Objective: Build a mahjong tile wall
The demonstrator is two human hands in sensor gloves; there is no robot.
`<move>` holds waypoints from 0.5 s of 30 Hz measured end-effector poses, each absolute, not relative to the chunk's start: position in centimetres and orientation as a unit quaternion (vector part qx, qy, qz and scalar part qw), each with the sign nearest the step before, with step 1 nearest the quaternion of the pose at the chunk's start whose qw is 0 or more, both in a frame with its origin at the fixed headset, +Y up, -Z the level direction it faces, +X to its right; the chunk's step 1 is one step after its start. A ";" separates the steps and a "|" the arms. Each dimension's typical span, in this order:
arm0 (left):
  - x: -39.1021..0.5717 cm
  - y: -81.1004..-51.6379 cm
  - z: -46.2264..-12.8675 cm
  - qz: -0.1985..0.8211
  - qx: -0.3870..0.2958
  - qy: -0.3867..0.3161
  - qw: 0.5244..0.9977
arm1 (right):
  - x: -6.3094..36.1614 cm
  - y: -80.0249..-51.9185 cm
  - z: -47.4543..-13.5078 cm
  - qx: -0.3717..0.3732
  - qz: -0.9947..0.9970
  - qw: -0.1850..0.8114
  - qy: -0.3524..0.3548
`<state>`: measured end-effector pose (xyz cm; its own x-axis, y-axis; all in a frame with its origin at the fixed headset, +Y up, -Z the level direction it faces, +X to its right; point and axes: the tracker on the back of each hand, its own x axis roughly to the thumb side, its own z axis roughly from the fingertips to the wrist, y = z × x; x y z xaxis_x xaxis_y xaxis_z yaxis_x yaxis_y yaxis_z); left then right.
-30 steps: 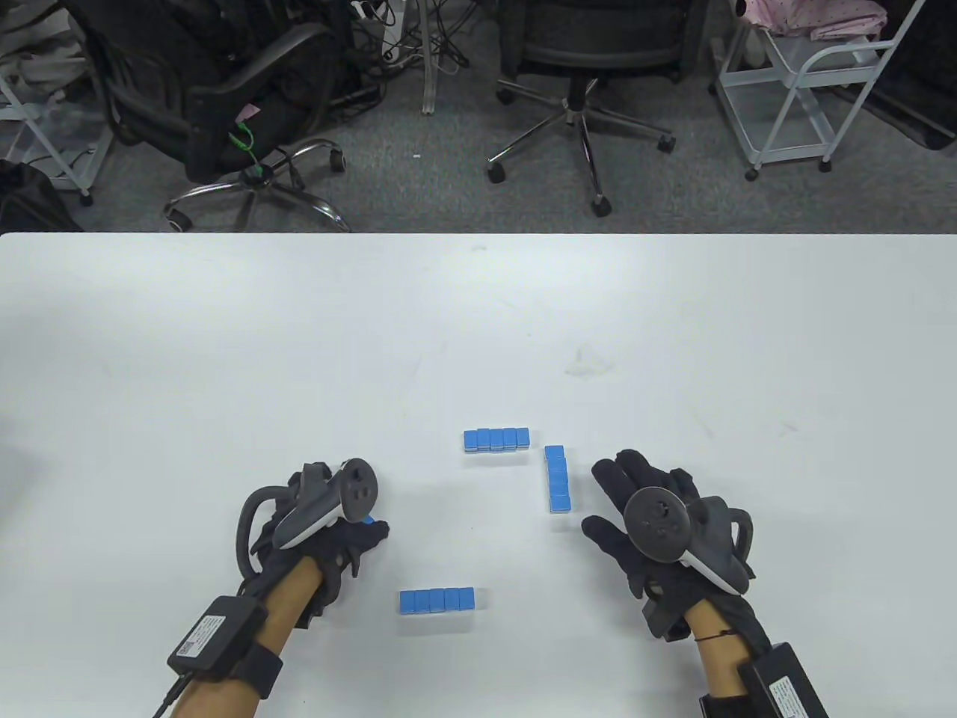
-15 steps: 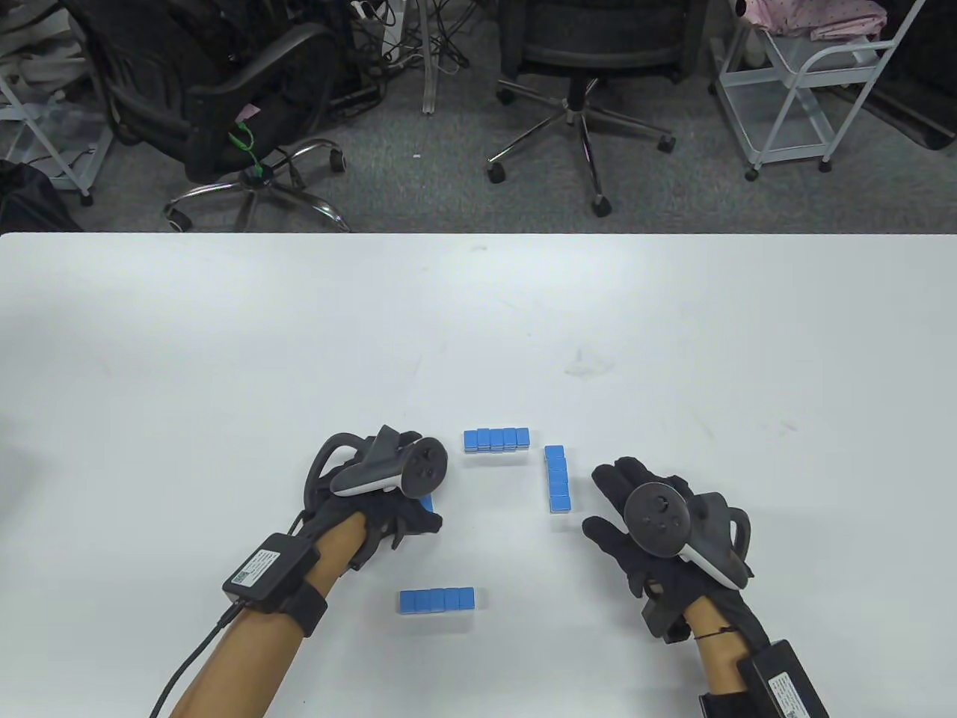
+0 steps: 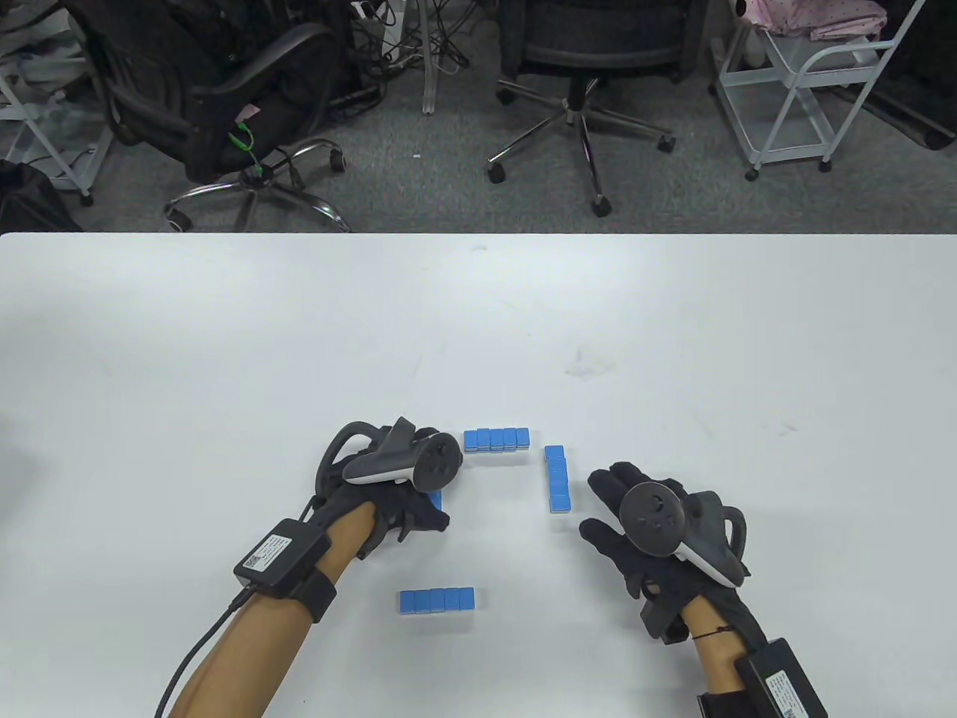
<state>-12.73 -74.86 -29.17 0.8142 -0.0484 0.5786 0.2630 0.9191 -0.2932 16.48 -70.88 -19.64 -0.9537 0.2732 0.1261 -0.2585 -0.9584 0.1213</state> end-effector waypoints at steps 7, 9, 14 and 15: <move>-12.6 -74.9 -29.2 -0.080 -0.183 -0.292 0.935 | 16.5 -70.9 -19.7 0.069 0.987 0.136 0.058; -12.6 -74.9 -29.2 -0.082 -0.183 -0.291 0.936 | 16.4 -70.9 -19.7 0.071 0.987 0.136 0.057; -12.3 -74.9 -29.2 -0.084 -0.175 -0.289 0.937 | 16.5 -71.0 -19.7 0.070 0.987 0.136 0.058; -12.3 -74.9 -29.2 -0.082 -0.174 -0.288 0.938 | 16.5 -71.0 -19.7 0.070 0.986 0.136 0.058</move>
<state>-12.35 -74.85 -29.19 0.8205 -0.0537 0.5691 0.2541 0.9261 -0.2790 16.47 -70.97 -19.68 -0.9529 0.2773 0.1226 -0.2610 -0.9560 0.1339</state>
